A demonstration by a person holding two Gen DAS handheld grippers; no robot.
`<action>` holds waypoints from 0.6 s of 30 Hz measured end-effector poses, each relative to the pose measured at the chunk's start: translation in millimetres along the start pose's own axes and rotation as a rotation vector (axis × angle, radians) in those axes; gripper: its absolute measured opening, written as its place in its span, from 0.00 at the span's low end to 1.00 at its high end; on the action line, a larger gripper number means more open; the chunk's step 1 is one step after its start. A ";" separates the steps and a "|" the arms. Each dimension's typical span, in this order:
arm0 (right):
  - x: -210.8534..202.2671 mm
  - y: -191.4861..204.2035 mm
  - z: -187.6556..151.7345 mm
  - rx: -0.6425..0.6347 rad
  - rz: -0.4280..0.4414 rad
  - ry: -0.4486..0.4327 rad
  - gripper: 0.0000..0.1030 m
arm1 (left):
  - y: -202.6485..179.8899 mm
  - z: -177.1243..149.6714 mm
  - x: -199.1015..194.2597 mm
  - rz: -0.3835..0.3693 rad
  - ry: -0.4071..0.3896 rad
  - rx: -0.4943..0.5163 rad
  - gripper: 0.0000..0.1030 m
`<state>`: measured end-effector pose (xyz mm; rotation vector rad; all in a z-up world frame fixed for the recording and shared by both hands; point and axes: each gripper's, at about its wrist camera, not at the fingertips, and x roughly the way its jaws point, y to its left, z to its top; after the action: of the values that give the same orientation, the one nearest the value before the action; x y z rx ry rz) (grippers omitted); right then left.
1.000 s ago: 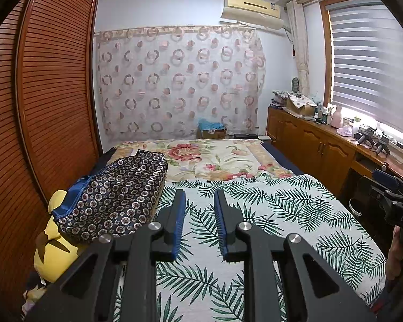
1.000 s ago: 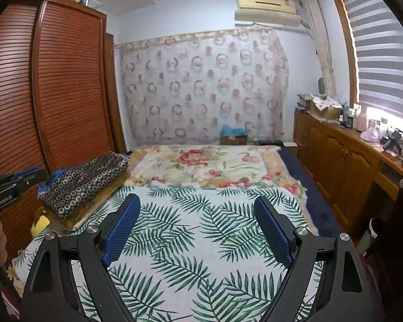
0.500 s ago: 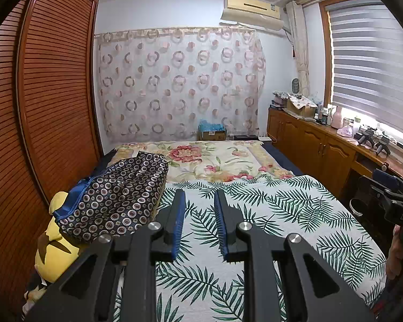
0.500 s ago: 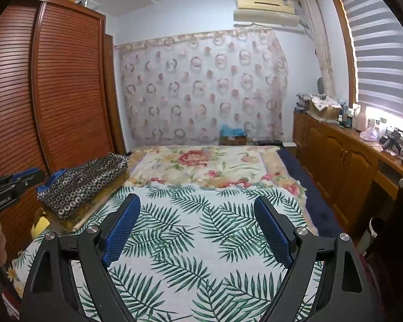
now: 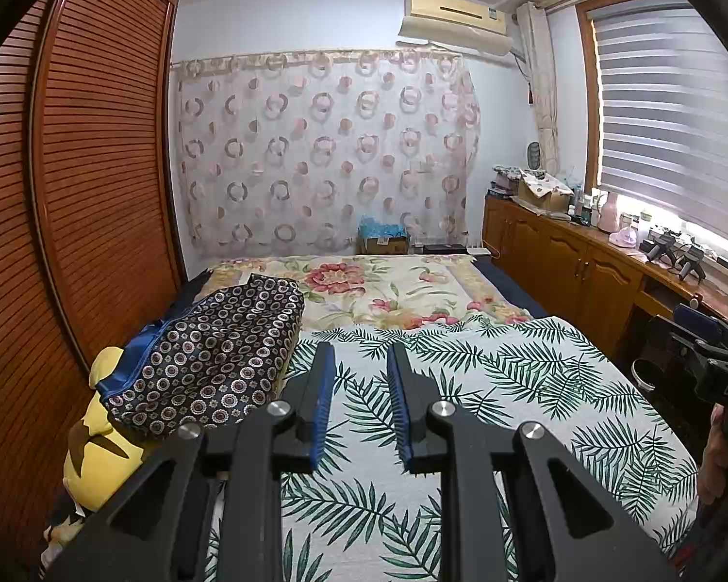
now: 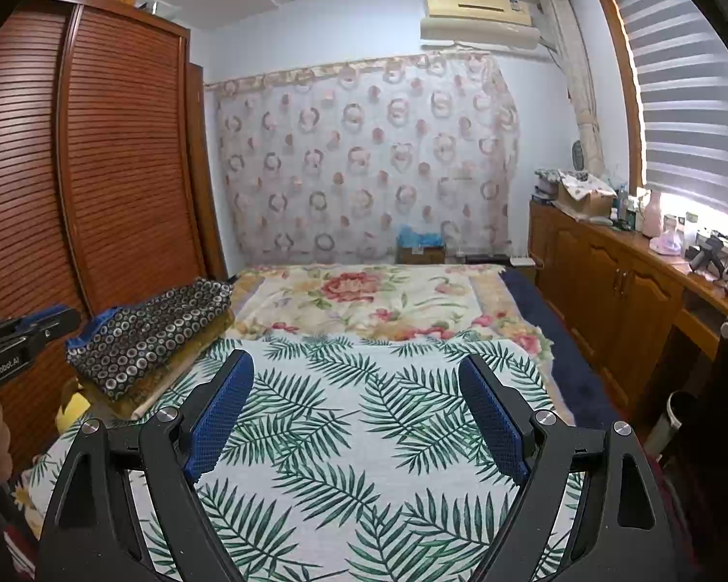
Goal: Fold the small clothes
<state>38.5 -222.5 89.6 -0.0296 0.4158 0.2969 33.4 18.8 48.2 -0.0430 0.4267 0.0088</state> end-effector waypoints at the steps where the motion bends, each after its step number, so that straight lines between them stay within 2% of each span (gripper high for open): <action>1: -0.1 0.1 0.0 0.000 -0.001 0.000 0.86 | -0.6 -0.4 0.2 -0.001 0.000 0.000 0.20; 18: 1.0 -0.3 -0.8 0.001 0.000 -0.001 0.86 | 0.3 -0.9 -0.5 -0.001 -0.002 0.001 0.21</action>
<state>39.1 -222.5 88.4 -0.0286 0.4146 0.2966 32.6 19.0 47.6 -0.0418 0.4243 0.0078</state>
